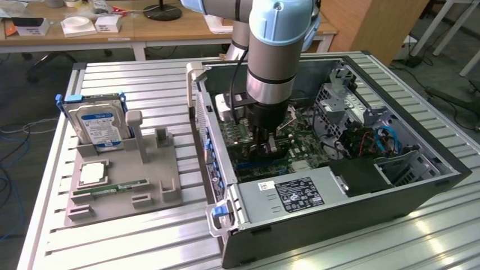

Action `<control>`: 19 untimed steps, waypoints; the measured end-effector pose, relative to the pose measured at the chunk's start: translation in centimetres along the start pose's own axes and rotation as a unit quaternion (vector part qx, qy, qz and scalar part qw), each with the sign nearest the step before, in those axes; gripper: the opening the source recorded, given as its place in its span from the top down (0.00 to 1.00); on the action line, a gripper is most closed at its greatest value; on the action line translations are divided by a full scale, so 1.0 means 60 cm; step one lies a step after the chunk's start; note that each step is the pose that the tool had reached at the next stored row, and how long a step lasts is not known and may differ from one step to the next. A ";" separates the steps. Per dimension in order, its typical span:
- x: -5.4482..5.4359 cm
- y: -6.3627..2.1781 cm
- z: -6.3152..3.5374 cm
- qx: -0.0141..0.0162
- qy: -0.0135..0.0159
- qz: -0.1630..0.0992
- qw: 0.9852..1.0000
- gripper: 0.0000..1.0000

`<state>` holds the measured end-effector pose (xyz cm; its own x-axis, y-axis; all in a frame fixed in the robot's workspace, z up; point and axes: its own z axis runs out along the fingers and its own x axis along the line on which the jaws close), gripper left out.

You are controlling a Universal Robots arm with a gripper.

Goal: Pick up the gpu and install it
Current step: 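Insert the gpu into the slot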

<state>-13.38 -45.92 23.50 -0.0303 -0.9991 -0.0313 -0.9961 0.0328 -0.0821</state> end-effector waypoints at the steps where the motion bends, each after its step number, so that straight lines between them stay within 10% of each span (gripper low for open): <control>1: 0.000 0.000 0.000 0.000 0.000 -0.001 1.000 0.73; 19: -0.001 -0.003 0.001 0.000 -0.001 -0.012 1.000 0.73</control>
<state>-13.18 -45.87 23.47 -0.0059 -0.9995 -0.0318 -0.9966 0.0085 -0.0820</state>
